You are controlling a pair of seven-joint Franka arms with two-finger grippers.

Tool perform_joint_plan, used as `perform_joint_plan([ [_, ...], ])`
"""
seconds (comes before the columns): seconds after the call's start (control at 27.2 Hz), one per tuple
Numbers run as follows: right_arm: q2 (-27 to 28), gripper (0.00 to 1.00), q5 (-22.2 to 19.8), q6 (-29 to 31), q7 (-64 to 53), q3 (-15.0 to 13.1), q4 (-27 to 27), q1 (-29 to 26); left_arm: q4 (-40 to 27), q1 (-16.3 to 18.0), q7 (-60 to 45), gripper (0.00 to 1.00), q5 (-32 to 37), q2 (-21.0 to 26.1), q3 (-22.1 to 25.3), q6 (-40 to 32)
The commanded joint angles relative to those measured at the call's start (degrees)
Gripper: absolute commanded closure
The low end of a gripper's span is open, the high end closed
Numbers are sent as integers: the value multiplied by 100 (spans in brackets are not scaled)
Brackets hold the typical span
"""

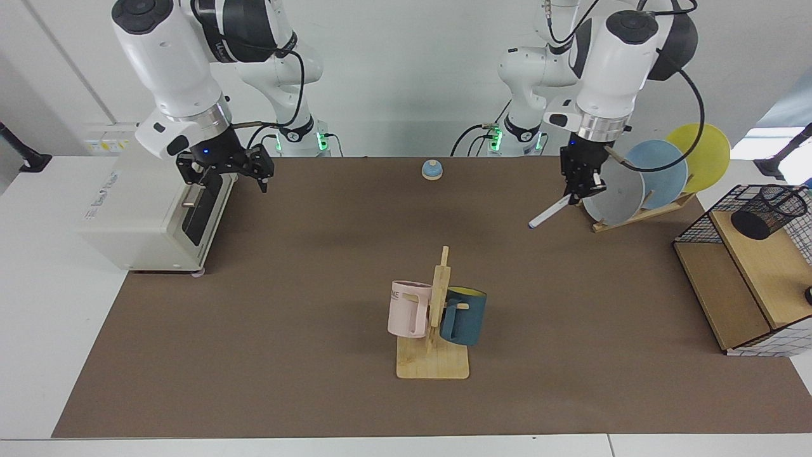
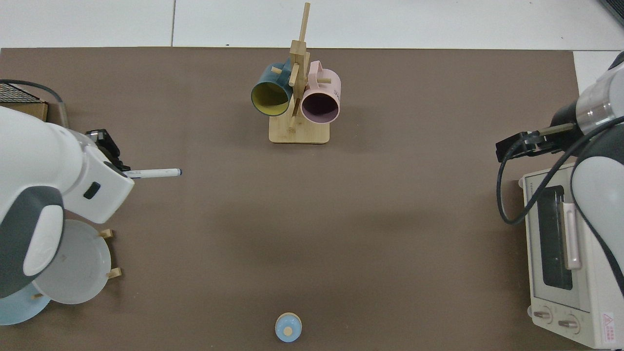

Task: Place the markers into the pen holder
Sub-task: 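Carry the marker with the left gripper past the wooden box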

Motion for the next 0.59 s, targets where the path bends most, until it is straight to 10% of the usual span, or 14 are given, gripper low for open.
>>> perform_joint_plan([
  [0.0,-185,0,-34,-65,465,83,-65,-30,417,272,410,100,699,180,-84,-270],
  [0.55,-326,0,-34,14,554,74,-303,-135,1595,1098,2493,100,2150,831,-84,-499],
])
